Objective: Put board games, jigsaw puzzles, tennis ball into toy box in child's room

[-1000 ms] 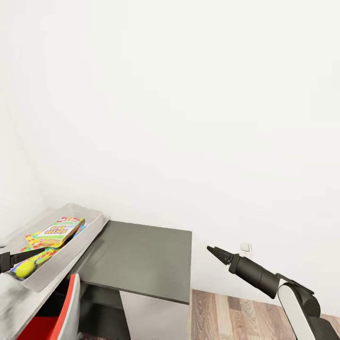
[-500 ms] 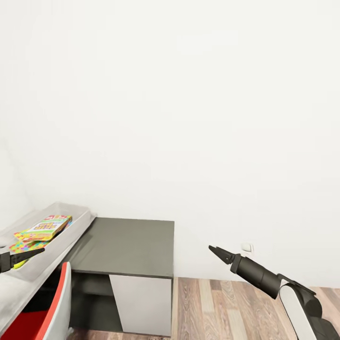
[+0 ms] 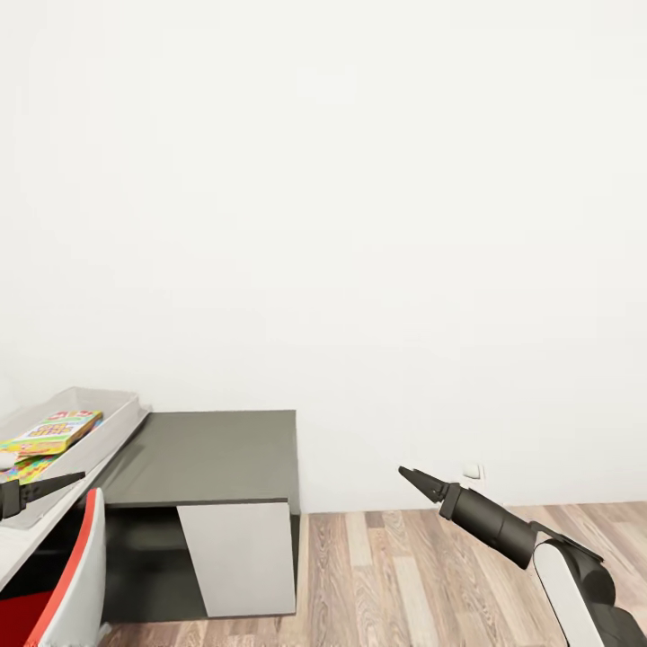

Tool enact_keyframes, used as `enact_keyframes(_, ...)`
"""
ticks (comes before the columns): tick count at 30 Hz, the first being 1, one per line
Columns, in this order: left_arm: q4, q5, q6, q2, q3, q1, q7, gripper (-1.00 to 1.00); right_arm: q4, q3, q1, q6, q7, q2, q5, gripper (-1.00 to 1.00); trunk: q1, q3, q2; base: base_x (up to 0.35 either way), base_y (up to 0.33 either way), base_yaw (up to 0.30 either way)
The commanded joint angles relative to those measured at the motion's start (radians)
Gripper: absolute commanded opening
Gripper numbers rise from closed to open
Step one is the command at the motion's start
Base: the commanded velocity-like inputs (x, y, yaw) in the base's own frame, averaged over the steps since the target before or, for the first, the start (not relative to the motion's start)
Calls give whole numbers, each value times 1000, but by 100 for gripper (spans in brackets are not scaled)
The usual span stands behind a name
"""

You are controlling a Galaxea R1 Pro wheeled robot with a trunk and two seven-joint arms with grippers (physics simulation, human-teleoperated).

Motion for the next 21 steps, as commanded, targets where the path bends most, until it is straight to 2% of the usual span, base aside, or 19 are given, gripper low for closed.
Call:
enact_keyframes(1, -1, -10, 11, 0, 2, -1, -9, 100, 0, -1, -1, 6, 1, 0, -4, 100, 0, 1, -1, -274, -104, -209)
enact_keyframes(5, -1, -10, 11, 0, 2, -1, -9, 100, 0, 0, -1, 5, -3, 2, 4, 100, 0, 4, -1, -221, -62, -138)
enact_keyframes(12, -1, -10, 11, -1, 2, -1, -9, 100, -1, -1, -1, 5, -6, 2, 9, 100, 0, 5, -1, -173, -35, -32)
enact_keyframes(21, -1, -10, 11, -4, 0, -1, -9, 100, -1, 1, -1, 7, -7, 5, 12, 100, 0, 5, -1, -214, -195, -1)
